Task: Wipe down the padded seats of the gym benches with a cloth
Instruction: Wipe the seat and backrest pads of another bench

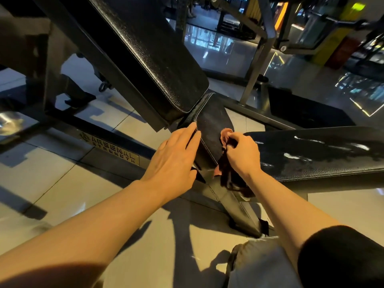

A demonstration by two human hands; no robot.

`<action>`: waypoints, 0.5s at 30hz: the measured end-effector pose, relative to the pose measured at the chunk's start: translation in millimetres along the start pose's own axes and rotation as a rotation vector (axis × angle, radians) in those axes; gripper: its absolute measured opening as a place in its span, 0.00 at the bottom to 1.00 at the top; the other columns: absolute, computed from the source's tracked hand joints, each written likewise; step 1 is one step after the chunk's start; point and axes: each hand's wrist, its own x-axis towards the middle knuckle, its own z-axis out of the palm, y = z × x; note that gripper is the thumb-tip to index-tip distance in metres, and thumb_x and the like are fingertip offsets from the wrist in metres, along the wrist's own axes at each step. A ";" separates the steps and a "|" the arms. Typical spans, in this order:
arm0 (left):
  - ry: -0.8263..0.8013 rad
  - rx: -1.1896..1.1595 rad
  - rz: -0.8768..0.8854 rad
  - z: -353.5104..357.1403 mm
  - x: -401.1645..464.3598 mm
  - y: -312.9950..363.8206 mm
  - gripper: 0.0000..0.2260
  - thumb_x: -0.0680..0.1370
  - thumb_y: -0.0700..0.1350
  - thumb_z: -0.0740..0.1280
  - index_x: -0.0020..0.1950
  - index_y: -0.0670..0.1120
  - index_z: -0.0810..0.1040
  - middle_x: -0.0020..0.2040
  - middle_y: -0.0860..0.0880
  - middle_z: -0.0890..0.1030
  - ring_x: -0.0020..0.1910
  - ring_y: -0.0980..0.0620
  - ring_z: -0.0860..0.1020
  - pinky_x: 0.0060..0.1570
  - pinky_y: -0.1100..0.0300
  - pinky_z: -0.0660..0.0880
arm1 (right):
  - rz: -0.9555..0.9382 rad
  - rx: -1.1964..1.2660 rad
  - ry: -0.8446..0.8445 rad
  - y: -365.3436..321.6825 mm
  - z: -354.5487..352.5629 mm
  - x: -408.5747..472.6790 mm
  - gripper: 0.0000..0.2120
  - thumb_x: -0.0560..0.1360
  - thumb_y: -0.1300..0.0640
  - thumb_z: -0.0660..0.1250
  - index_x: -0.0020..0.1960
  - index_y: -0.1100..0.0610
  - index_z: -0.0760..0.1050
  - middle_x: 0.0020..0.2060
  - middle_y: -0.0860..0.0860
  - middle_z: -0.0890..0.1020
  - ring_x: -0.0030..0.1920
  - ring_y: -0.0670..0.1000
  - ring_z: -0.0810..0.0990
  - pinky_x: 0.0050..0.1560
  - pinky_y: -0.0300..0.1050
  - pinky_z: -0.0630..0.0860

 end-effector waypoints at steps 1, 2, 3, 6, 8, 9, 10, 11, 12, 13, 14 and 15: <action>0.002 0.001 0.003 0.0 -0.1 -0.4 0.38 0.79 0.51 0.65 0.79 0.46 0.45 0.79 0.48 0.42 0.77 0.50 0.45 0.74 0.56 0.53 | 0.014 0.007 0.007 -0.7 0.5 -0.9 0.20 0.78 0.60 0.63 0.69 0.52 0.72 0.63 0.57 0.75 0.60 0.56 0.76 0.60 0.45 0.71; 0.001 0.002 0.002 0.5 0.2 -0.3 0.38 0.79 0.51 0.65 0.79 0.46 0.45 0.79 0.48 0.42 0.77 0.50 0.45 0.74 0.56 0.53 | -0.024 0.044 0.027 -4.1 1.6 -3.3 0.20 0.78 0.59 0.64 0.69 0.52 0.72 0.63 0.55 0.75 0.60 0.54 0.76 0.58 0.41 0.72; 0.001 0.000 -0.002 0.8 0.5 0.0 0.38 0.79 0.51 0.65 0.79 0.46 0.45 0.79 0.48 0.42 0.77 0.50 0.45 0.74 0.56 0.53 | -0.095 0.099 0.050 -10.7 2.2 -6.7 0.20 0.78 0.58 0.65 0.70 0.51 0.72 0.63 0.52 0.74 0.60 0.50 0.74 0.57 0.33 0.70; 0.027 -0.012 -0.007 1.0 3.2 0.0 0.38 0.77 0.50 0.67 0.79 0.45 0.48 0.79 0.46 0.47 0.77 0.49 0.47 0.75 0.54 0.54 | -0.306 0.322 0.041 -36.4 -2.6 -19.4 0.18 0.79 0.57 0.64 0.69 0.50 0.73 0.63 0.47 0.70 0.61 0.41 0.67 0.53 0.19 0.62; 0.044 -0.017 -0.010 0.7 5.5 0.4 0.38 0.76 0.49 0.69 0.79 0.44 0.51 0.79 0.46 0.50 0.77 0.49 0.49 0.75 0.51 0.57 | -0.373 0.329 0.020 -39.7 -4.2 -20.4 0.18 0.78 0.61 0.64 0.68 0.51 0.74 0.63 0.46 0.69 0.62 0.41 0.67 0.57 0.18 0.59; 0.043 -0.014 -0.011 1.0 6.3 0.9 0.38 0.76 0.50 0.69 0.79 0.44 0.51 0.79 0.46 0.50 0.77 0.49 0.49 0.75 0.51 0.57 | -0.367 0.292 0.016 -36.0 -4.1 -16.5 0.19 0.78 0.62 0.65 0.68 0.51 0.74 0.62 0.47 0.70 0.61 0.42 0.68 0.56 0.18 0.60; 0.041 -0.011 -0.012 1.6 6.6 1.6 0.38 0.76 0.50 0.69 0.79 0.44 0.50 0.79 0.45 0.49 0.77 0.48 0.48 0.75 0.52 0.56 | -0.326 0.249 0.008 -29.4 -3.7 -10.4 0.20 0.77 0.62 0.66 0.68 0.50 0.74 0.61 0.47 0.70 0.59 0.42 0.68 0.53 0.20 0.63; 0.042 -0.010 -0.011 2.2 6.7 2.5 0.38 0.77 0.51 0.68 0.79 0.44 0.50 0.79 0.45 0.49 0.77 0.48 0.47 0.75 0.53 0.55 | -0.250 0.213 0.003 -22.1 -2.4 -4.3 0.20 0.77 0.61 0.66 0.68 0.50 0.73 0.60 0.48 0.70 0.57 0.43 0.69 0.50 0.23 0.65; 0.049 -0.008 -0.009 2.3 6.7 3.1 0.37 0.77 0.51 0.67 0.79 0.43 0.50 0.79 0.45 0.48 0.77 0.48 0.47 0.75 0.54 0.54 | -0.155 0.198 0.003 -14.9 -0.4 1.7 0.20 0.77 0.60 0.66 0.67 0.49 0.72 0.60 0.49 0.71 0.56 0.45 0.71 0.50 0.27 0.68; 0.057 -0.002 -0.004 2.5 6.5 3.5 0.37 0.78 0.51 0.67 0.79 0.43 0.50 0.79 0.45 0.48 0.77 0.48 0.46 0.75 0.54 0.53 | -0.054 0.207 0.010 -9.8 1.1 7.1 0.19 0.76 0.59 0.67 0.66 0.48 0.72 0.61 0.51 0.72 0.55 0.47 0.73 0.52 0.33 0.72; 0.066 0.003 0.000 2.2 6.4 3.4 0.36 0.78 0.51 0.66 0.79 0.43 0.50 0.79 0.45 0.47 0.77 0.48 0.45 0.75 0.54 0.52 | 0.033 0.239 0.018 -7.7 2.1 11.8 0.19 0.75 0.58 0.68 0.65 0.48 0.71 0.62 0.53 0.73 0.55 0.50 0.75 0.54 0.42 0.77; 0.068 0.011 0.002 2.3 6.7 3.2 0.36 0.78 0.51 0.66 0.79 0.44 0.49 0.79 0.45 0.47 0.78 0.48 0.45 0.76 0.54 0.51 | 0.076 0.284 0.024 -9.4 1.9 13.2 0.20 0.74 0.57 0.69 0.64 0.48 0.70 0.62 0.54 0.74 0.56 0.51 0.77 0.56 0.48 0.78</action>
